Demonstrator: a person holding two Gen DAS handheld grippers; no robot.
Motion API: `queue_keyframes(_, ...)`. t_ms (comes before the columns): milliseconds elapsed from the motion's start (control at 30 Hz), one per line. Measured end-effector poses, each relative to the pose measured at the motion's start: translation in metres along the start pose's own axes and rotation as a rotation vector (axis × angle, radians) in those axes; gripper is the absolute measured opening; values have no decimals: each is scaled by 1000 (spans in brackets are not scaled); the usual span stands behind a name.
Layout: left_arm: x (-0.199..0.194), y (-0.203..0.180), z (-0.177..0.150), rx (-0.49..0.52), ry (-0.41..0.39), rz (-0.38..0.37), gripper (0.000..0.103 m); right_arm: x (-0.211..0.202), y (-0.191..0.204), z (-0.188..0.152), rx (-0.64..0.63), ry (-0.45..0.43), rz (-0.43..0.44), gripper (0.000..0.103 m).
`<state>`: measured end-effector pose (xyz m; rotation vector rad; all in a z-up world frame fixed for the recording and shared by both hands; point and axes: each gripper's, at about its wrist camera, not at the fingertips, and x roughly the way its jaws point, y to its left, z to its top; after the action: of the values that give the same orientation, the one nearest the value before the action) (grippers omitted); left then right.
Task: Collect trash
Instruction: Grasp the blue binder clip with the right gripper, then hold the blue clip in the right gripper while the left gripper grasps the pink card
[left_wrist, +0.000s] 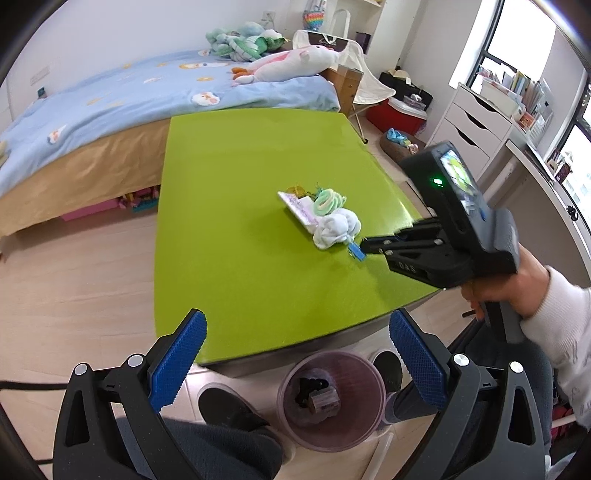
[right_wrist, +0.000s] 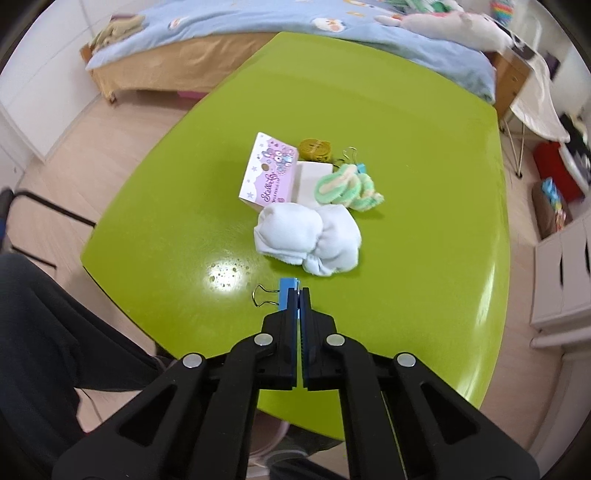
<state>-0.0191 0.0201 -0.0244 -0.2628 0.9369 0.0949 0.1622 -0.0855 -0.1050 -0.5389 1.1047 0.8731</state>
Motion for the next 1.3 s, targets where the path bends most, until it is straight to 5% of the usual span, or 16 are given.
queue_keyframes(467, 54, 3, 67, -50, 41, -26, 95, -35, -18, -30, 126, -58, 56, 1)
queue_keyframes(1033, 149, 28, 106, -310, 217, -131, 95, -41, -34, -39, 178, -70, 74, 1)
queue_keyframes(1300, 172, 28, 102, -354, 262, -168, 55, -35, -42, -39, 192, -63, 80, 1)
